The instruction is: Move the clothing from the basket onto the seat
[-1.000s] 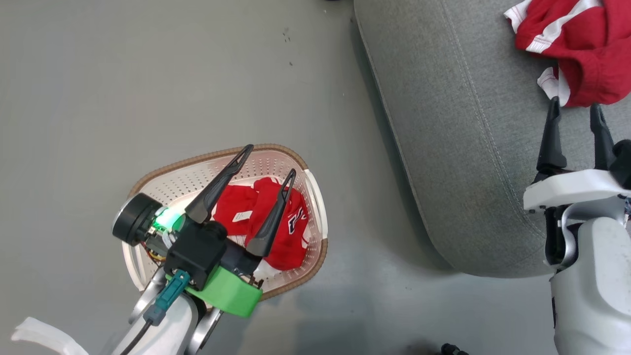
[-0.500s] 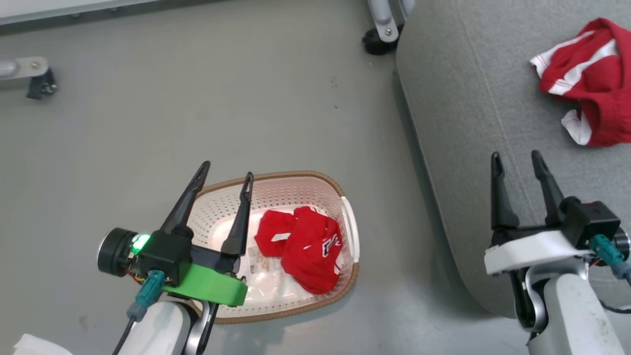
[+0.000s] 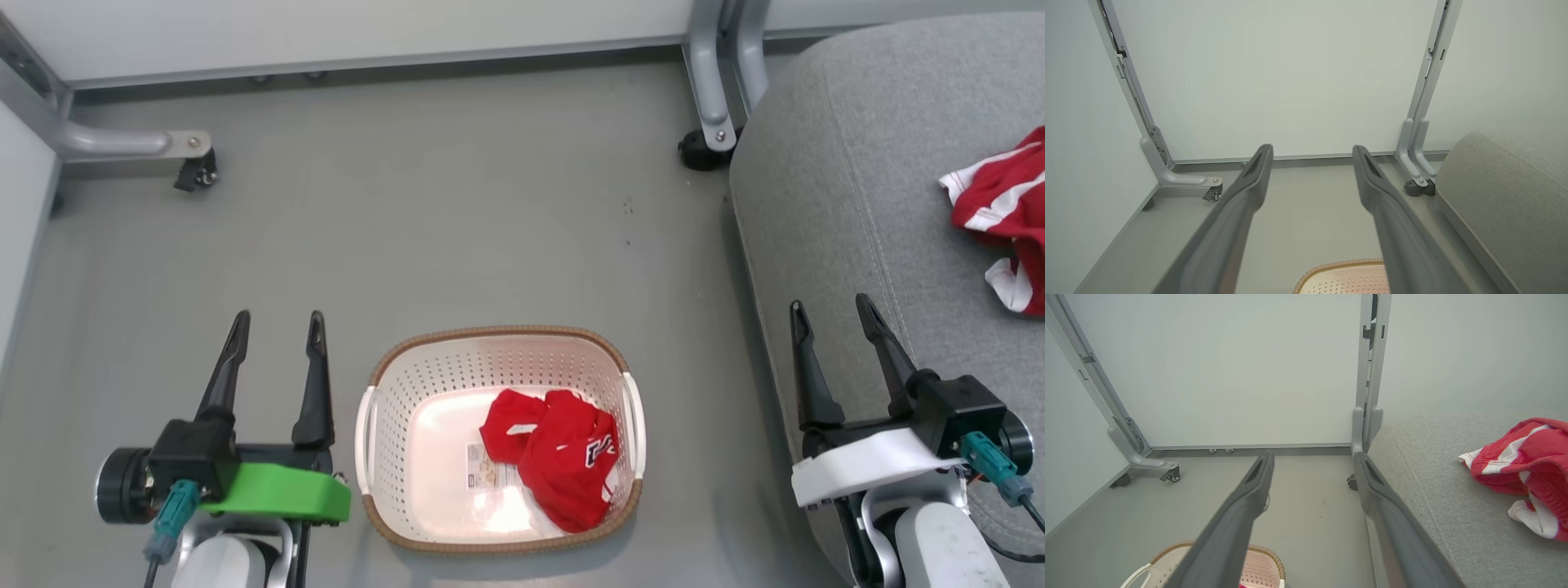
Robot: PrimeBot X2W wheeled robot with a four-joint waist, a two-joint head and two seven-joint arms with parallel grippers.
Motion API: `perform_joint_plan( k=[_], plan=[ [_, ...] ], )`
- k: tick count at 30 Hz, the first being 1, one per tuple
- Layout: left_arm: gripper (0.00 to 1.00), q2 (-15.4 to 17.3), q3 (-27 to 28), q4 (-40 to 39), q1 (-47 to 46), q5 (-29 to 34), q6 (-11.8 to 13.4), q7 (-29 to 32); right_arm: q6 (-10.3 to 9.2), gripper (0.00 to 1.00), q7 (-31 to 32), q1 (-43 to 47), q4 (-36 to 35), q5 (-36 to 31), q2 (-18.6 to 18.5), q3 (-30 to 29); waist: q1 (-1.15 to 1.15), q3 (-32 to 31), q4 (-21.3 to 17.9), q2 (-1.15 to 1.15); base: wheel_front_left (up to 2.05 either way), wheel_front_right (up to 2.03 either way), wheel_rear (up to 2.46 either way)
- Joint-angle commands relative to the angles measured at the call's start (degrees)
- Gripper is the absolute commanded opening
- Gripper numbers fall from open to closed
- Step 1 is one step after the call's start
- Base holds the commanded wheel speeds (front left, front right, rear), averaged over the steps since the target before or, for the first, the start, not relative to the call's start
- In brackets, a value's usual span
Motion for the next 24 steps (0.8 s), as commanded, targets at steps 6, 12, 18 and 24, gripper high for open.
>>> perform_joint_plan(
  k=[6, 12, 18, 24],
  plan=[
    [1.00, -1.2, 2.8, 1.4, 4.0, 1.7, -1.8, 0.0, -0.02, 1.00, 2.4, 3.6, -2.3, -0.8, -0.2, 0.0, 0.00, -4.3, 2.2, 0.00, 0.00, 0.00, 0.00],
    [1.00, -2.5, 4.1, 2.8, 6.3, 3.0, -3.2, 0.0, -0.02, 1.00, 3.9, 6.2, -3.6, -0.1, -0.2, 0.4, 0.00, -6.3, 2.0, 0.00, 0.00, 0.00, 0.00],
    [1.00, -3.4, 4.8, 4.0, 8.1, 3.9, -4.1, 0.0, -0.02, 1.00, 5.3, 8.7, -4.2, 1.0, -0.2, 0.7, 0.00, -8.1, 1.5, 0.00, 0.00, 0.00, 0.00],
    [1.00, -4.0, 5.6, 5.5, 9.5, 4.6, -4.6, 0.0, -0.02, 1.00, 6.3, 10.6, -4.9, 1.2, -0.2, 1.0, 0.00, -9.8, 1.1, 0.00, 0.00, 0.00, 0.00]
  ],
)
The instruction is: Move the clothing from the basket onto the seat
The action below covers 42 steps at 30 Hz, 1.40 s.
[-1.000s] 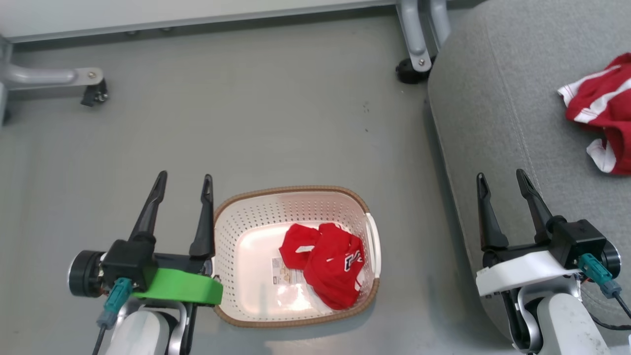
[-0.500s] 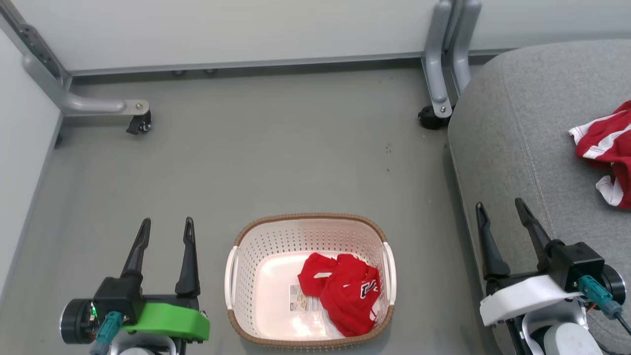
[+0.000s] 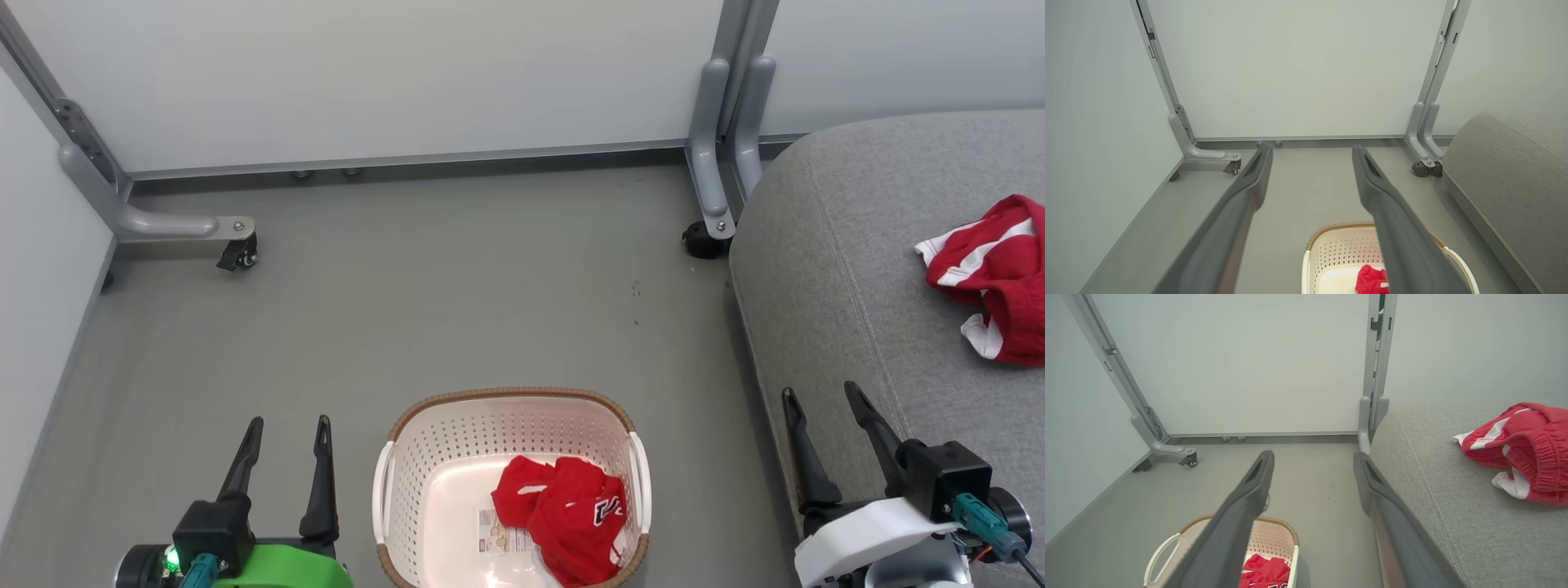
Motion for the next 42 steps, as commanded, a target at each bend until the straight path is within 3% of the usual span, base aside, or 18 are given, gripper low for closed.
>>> perform_joint_plan(
  k=[1, 31, 42],
  plan=[
    [1.00, -0.3, 0.4, 0.2, 1.1, 0.2, -0.3, 0.0, -0.02, 1.00, 0.3, 1.0, -0.5, 0.3, -0.2, 0.1, 0.00, -0.8, -0.2, 0.00, 0.00, 0.00, 0.00],
    [1.00, -1.0, 1.1, 3.1, 0.2, 3.7, -1.6, 0.0, -0.02, 1.00, 2.6, 1.8, -1.8, -0.6, -0.2, 0.2, 0.00, -2.2, -0.3, 0.00, 0.00, 0.00, 0.00],
    [1.00, -2.0, -3.7, 5.6, -8.4, 6.2, -3.7, 0.0, -0.02, 1.00, 3.1, -2.7, -5.3, -2.1, -0.2, -0.7, 0.00, 5.8, -0.5, 0.00, 0.00, 0.00, 0.00]
  ],
)
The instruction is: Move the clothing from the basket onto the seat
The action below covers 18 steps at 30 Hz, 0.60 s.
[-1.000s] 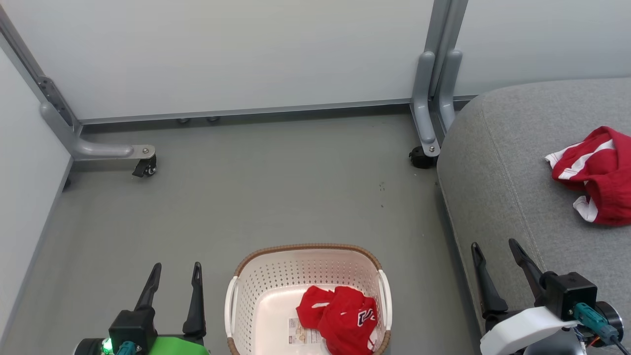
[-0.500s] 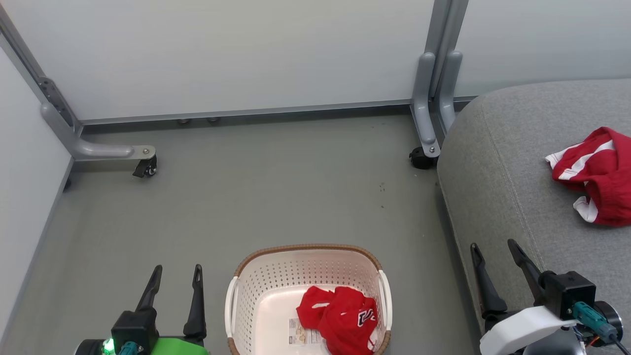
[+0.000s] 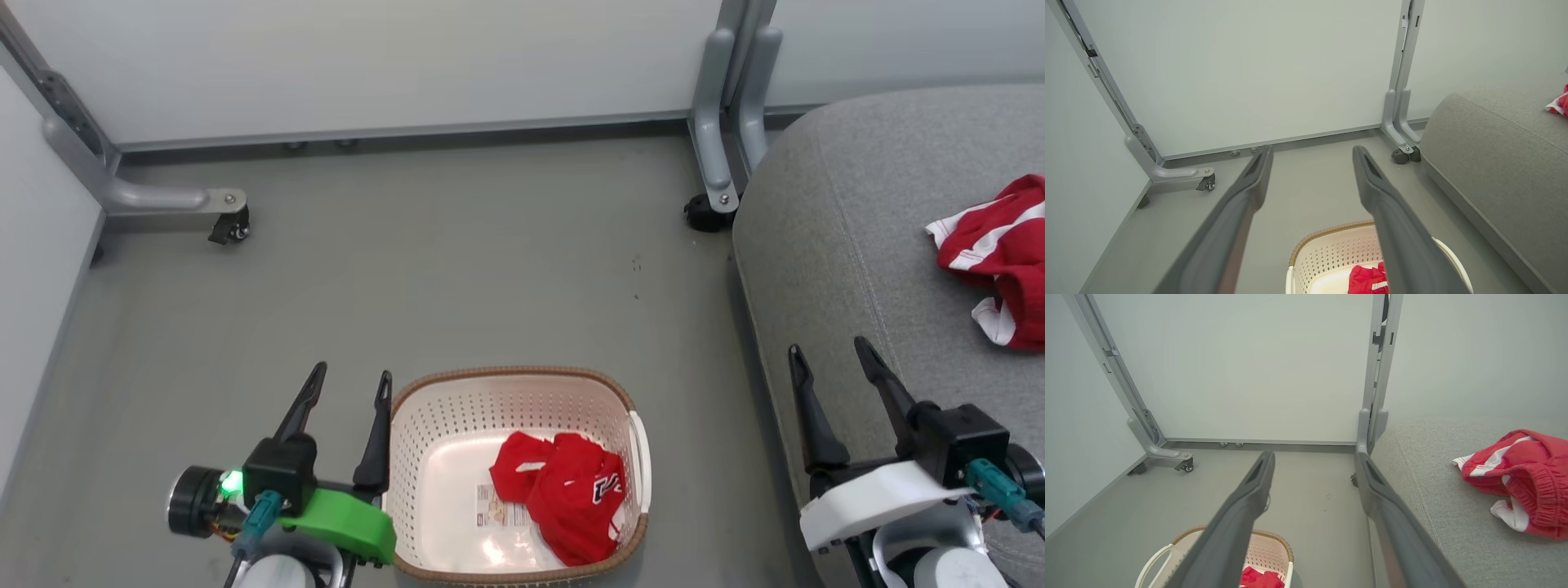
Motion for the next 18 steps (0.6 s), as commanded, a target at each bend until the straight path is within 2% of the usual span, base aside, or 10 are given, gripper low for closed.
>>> perform_joint_plan(
  k=[1, 8, 18],
  plan=[
    [1.00, -0.4, -0.7, 0.4, -2.1, 0.4, -0.5, 0.0, -0.02, 1.00, -0.1, -1.4, -0.7, -0.4, -0.2, -0.2, 0.00, 4.2, -0.5, 0.00, 0.00, 0.00, 0.00],
    [1.00, -1.0, -7.0, 5.2, -9.3, -0.3, -2.4, 0.0, -0.02, 1.00, -1.2, -5.3, -2.1, -0.5, -0.2, -0.5, 0.00, 11.4, -2.0, 0.00, 0.00, 0.00, 0.00],
    [1.00, -1.3, -16.6, 16.1, -19.4, -3.6, -3.4, 0.0, -0.02, 1.00, -3.6, -9.8, -3.1, 0.7, -0.2, 0.1, 0.00, 20.7, -4.6, 0.00, 0.00, 0.00, 0.00]
  ],
)
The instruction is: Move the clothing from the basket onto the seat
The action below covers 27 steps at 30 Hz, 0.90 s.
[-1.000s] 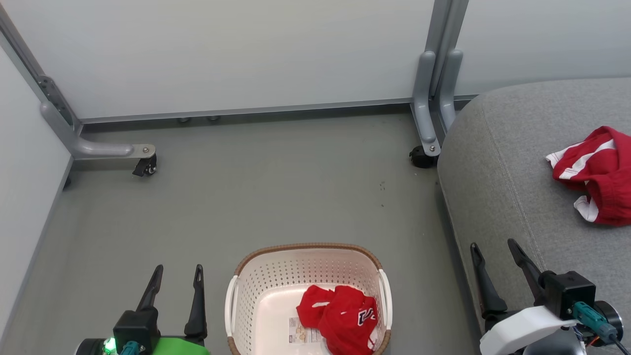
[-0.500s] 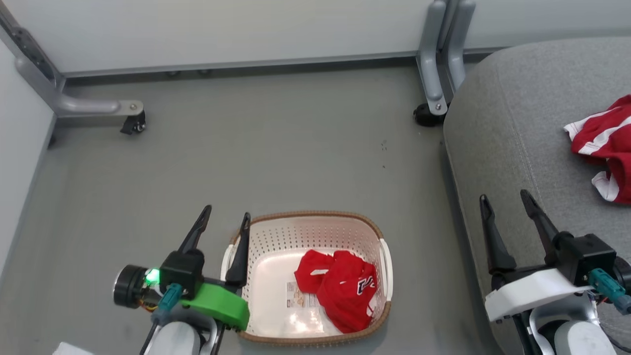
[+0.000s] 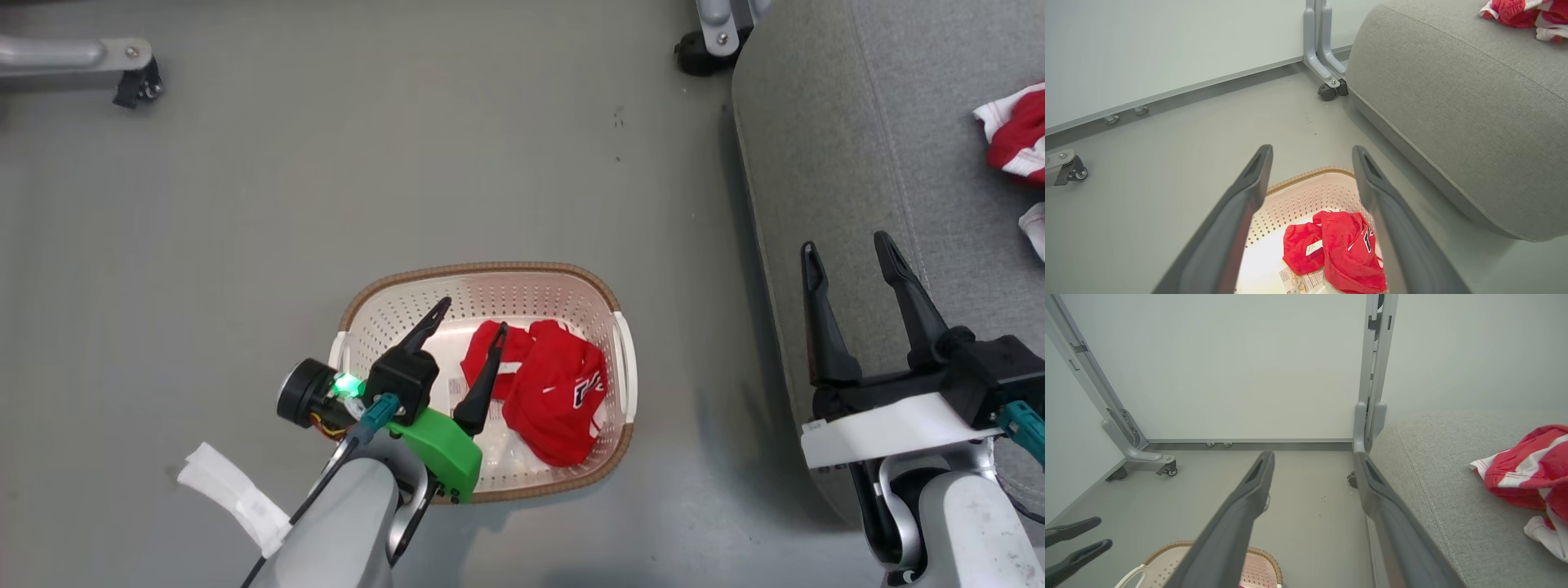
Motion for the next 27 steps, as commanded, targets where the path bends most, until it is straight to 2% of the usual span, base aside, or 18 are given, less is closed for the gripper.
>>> perform_joint_plan(
  k=[1, 15, 27],
  plan=[
    [1.00, 0.1, -1.1, 1.1, -2.1, -0.7, -0.2, 0.0, -0.02, 1.00, -0.6, -1.3, -0.3, 0.5, -0.2, 0.2, 0.00, 5.6, -2.3, 0.00, 0.00, 0.00, 0.00],
    [1.00, 0.2, -14.9, 14.6, -14.0, -7.7, -0.3, 0.1, -0.02, 1.00, -4.5, -6.7, -0.7, 2.2, -0.1, 1.2, 0.00, 18.9, -7.0, 0.00, 0.00, 0.00, 0.00],
    [1.00, 0.2, -23.2, 26.1, -21.9, -12.1, -0.3, 1.4, -0.02, 1.00, -7.6, -9.2, 0.9, 4.9, -0.1, 2.6, 0.00, 26.5, -9.9, 0.00, 0.00, 0.00, 0.00]
  ],
)
